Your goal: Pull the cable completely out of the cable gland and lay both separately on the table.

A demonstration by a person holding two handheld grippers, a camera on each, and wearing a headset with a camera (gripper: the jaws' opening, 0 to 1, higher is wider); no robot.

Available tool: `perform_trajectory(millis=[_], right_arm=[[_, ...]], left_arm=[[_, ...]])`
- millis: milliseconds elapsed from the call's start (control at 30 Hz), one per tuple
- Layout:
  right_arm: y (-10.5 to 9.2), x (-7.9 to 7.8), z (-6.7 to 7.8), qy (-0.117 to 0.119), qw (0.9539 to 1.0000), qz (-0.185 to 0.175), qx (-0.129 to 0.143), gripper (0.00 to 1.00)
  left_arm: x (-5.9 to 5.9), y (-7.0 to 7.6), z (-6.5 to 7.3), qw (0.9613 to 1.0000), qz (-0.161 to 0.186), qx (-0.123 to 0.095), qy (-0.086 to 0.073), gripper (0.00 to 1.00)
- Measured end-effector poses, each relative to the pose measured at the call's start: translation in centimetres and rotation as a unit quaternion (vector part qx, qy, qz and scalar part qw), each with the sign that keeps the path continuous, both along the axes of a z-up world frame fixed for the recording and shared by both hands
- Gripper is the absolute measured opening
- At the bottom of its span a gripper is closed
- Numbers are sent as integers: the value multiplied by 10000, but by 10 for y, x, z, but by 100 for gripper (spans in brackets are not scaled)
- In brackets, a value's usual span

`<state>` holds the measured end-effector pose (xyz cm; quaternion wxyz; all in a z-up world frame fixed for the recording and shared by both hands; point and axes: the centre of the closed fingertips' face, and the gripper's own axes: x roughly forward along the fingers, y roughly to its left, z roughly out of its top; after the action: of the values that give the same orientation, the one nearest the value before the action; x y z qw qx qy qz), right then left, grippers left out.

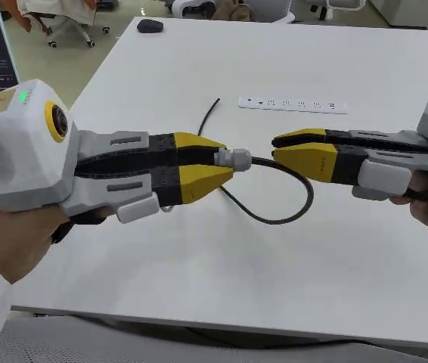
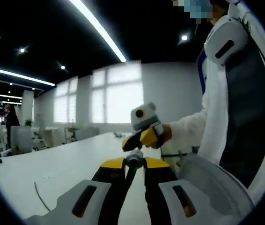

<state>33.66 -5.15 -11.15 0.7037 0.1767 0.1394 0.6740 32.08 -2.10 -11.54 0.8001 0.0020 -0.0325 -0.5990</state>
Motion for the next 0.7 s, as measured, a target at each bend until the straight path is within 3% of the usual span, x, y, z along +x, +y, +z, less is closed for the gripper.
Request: perform_trajectory(millis=[33,67,200,367,467,700], right_arm=[[2,-2,1,263,9995,143,81,20],[3,-3,0,310,9993,186,82,20],[10,-6,-6,312,9990,321,-35,18],[16,-12,-12,486,9974,515,-131,16],[21,-14,-19,410,9975,509,-278,16],[27,-19,-19,577,9960,613,-312,13]], left_arm=[[0,-1,0,10000,13,0,-5,16],[0,-1,0,10000,7,5,-17,16],[1,-1,-1,9999,17,61,-130,16],[0,-2,-4,9996,20,146,-224,16],[0,-3,-5,9996,20,171,-218,16],[2,-1,-8,9993,72,241,-270,16]])
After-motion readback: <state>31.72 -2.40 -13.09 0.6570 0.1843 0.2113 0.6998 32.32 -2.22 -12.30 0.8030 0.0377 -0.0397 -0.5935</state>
